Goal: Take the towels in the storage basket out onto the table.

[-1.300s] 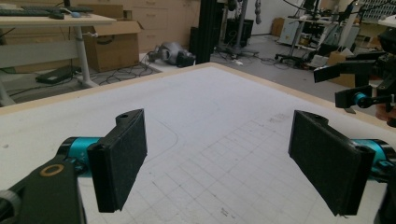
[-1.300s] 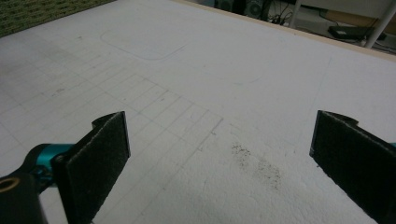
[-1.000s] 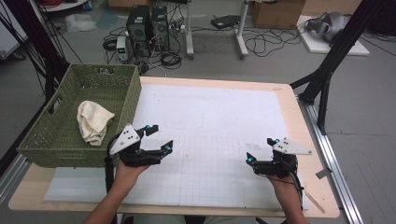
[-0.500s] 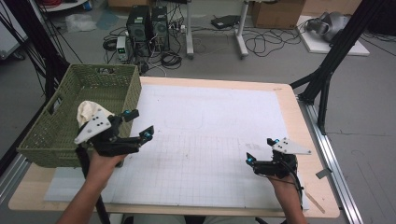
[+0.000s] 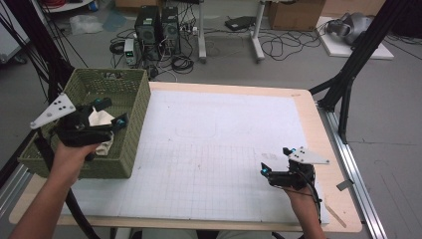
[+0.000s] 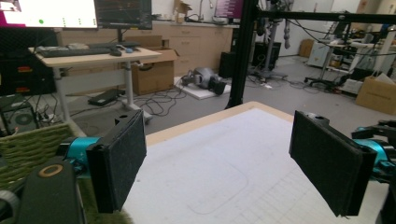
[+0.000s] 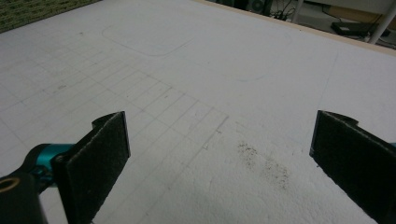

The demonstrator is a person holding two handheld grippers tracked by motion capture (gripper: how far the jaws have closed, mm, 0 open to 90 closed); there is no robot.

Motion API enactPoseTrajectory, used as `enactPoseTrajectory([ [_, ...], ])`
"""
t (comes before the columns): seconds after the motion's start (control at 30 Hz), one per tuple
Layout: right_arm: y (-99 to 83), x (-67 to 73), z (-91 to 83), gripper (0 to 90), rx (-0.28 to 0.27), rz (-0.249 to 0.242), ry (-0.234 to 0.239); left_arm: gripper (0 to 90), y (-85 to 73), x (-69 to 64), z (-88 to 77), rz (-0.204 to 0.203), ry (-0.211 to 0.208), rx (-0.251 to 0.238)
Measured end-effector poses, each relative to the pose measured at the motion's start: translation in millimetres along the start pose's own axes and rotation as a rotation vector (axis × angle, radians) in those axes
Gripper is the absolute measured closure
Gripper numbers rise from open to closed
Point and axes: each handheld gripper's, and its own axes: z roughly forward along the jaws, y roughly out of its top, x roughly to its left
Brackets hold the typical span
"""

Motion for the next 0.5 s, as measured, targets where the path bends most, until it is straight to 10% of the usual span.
enactPoseTrajectory([
  [0.5,-1.7,0.9,3.3,4.0,0.022,-0.006,-0.005,24.9,-15.4,72.0,2.5,-0.035,0.129,0.146],
])
